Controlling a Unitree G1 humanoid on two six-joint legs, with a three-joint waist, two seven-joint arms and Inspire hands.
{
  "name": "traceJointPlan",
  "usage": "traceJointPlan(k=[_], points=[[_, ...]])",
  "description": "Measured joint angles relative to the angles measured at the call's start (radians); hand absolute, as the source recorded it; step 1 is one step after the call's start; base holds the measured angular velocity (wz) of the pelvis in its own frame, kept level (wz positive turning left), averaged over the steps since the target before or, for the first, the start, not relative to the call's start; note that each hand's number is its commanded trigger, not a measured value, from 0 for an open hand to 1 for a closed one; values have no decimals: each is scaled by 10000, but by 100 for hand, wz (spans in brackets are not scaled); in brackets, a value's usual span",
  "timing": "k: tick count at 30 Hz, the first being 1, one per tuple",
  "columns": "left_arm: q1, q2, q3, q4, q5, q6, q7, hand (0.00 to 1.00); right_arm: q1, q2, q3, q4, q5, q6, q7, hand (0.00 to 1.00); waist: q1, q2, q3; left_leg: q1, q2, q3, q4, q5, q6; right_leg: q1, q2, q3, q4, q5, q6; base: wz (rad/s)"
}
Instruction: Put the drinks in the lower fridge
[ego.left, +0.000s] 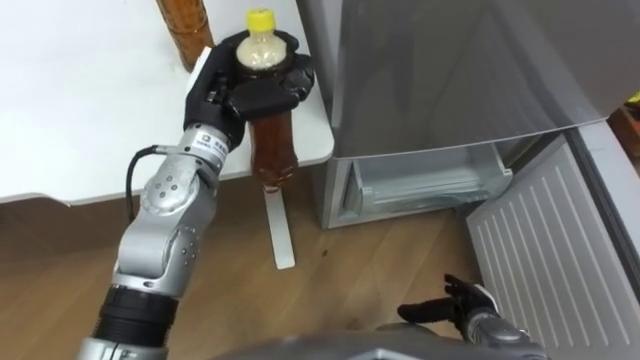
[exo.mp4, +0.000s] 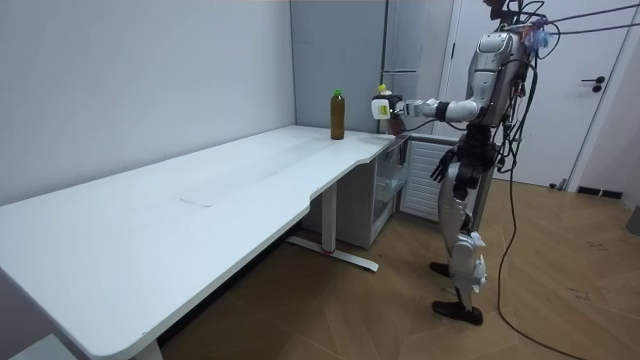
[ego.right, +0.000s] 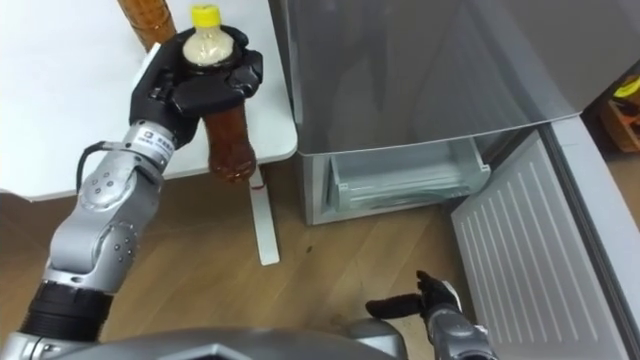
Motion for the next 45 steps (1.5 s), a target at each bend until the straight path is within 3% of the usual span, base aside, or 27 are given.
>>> traceJointPlan(k=[6,10,14,18,21,24,29,33,45], points=[[303,21,-183,0,-135,-61,-47,100,29,64,374,-713,-787,-15,562,0,417,-61,12,3,-4,-16,-3,0,0,-34,-14,-43,107,0,0,0],[720,112,-241,-1,-138,-64,-352,100,158,84,770,-1602,-1212,-24,749,0,749,-175,-36,-259,-10,-46,69,0,0,-315,-43,-94,207,3,-4,1],[1004,183,-245,0,-138,-120,-436,100,169,111,1139,-2387,-1208,-131,1142,0,866,-183,-35,-262,-8,-75,110,0,0,-302,-61,-145,296,4,-12,4],[1156,224,-243,0,-119,-511,-655,100,186,126,1258,-3088,-1367,-229,1730,0,1062,-161,-21,-246,-11,-63,107,0,0,-298,-62,-126,303,4,-12,0],[1339,278,-257,3,-115,-754,-763,100,225,107,1395,-3674,-1328,-221,2112,0,1087,-83,35,-255,-16,-80,116,0,1,-283,-74,-157,301,3,-11,0],[1501,329,-258,3,-125,-766,-953,100,373,99,1456,-4586,-1312,-205,2666,0,1115,-60,50,-360,-15,-127,146,0,1,-335,-82,-224,296,-3,-12,4],[1647,423,-257,3,-124,-769,-1387,100,524,59,1530,-5725,-812,-214,3594,0,1102,-117,57,-363,-14,-287,177,0,0,-273,-100,-368,297,-12,-26,9],[1690,519,-294,57,-124,-915,-1496,100,602,-108,1638,-6144,-210,-212,4406,0,1124,-239,131,-342,-16,-352,179,0,0,-202,-110,-423,291,-46,-30,6],[2133,549,-894,490,861,-955,-1702,100,816,-236,1934,-7465,1252,-42,6320,0,1280,-291,115,-394,-34,-439,190,-1,0,-189,-119,-470,304,-83,-21,2]])
